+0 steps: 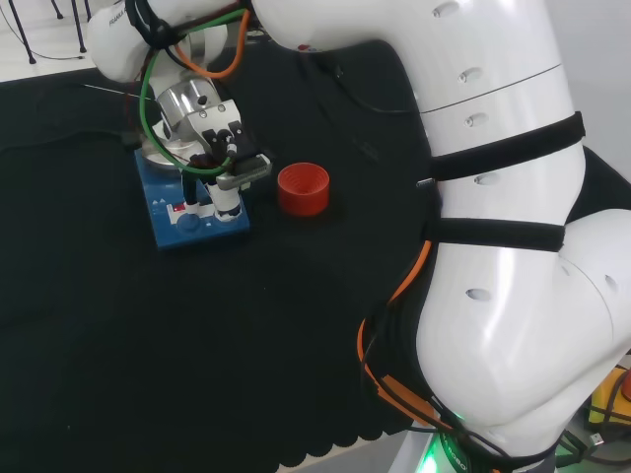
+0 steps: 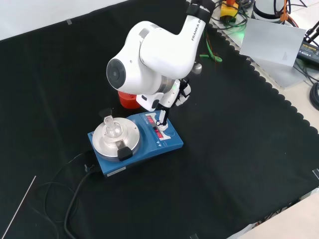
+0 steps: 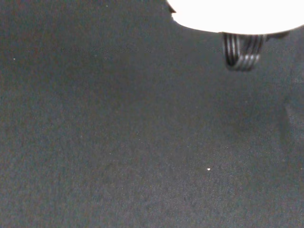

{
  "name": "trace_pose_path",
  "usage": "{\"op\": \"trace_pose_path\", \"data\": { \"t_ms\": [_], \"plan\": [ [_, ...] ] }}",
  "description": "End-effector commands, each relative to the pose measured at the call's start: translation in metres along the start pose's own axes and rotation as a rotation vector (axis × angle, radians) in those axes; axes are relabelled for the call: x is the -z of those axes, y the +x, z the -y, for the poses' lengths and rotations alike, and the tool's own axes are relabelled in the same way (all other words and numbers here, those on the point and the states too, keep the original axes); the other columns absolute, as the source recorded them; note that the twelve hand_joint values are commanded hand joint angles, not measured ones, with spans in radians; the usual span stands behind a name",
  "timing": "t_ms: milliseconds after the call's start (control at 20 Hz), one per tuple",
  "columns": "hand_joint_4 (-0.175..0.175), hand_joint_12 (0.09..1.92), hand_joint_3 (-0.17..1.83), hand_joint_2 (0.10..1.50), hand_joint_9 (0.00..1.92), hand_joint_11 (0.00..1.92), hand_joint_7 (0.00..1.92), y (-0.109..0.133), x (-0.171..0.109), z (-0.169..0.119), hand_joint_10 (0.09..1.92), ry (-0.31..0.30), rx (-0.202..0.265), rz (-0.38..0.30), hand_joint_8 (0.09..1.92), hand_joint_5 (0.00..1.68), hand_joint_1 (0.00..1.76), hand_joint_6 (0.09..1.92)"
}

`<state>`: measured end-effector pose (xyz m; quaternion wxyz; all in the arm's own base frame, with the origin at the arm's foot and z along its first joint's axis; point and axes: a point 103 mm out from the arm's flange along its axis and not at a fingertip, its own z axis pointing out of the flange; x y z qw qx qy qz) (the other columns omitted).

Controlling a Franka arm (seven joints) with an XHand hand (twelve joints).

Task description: Turn on the heater.

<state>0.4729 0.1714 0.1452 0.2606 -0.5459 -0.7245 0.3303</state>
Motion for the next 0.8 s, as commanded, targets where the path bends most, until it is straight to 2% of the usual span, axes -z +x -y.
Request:
{"op": "trace_pose_path", "data": {
  "t_ms": [50, 150, 350, 550, 800],
  "plan": [
    [-0.057, 1.58, 1.32, 0.48, 1.92, 1.92, 1.92, 0.000, -0.003, -0.002, 1.64, -0.006, 0.007, -0.010, 1.67, 0.46, 1.57, 0.27],
    [-0.057, 1.58, 1.32, 0.48, 1.92, 1.92, 1.92, 0.001, 0.000, 0.002, 1.64, -0.022, 0.020, -0.008, 1.67, 0.46, 1.57, 0.27],
    [-0.057, 1.58, 1.32, 0.48, 1.92, 1.92, 1.92, 0.005, 0.021, 0.028, 1.64, -0.083, 0.048, 0.001, 1.67, 0.47, 1.56, 0.28],
    [-0.058, 1.58, 1.32, 0.48, 1.92, 1.91, 1.92, 0.003, 0.035, 0.051, 1.64, -0.118, 0.051, -0.007, 1.67, 0.47, 1.56, 0.28],
    [-0.058, 1.58, 1.32, 0.48, 1.92, 1.91, 1.92, -0.003, 0.036, 0.070, 1.64, -0.134, 0.038, -0.019, 1.67, 0.47, 1.56, 0.28]
  ]
}}
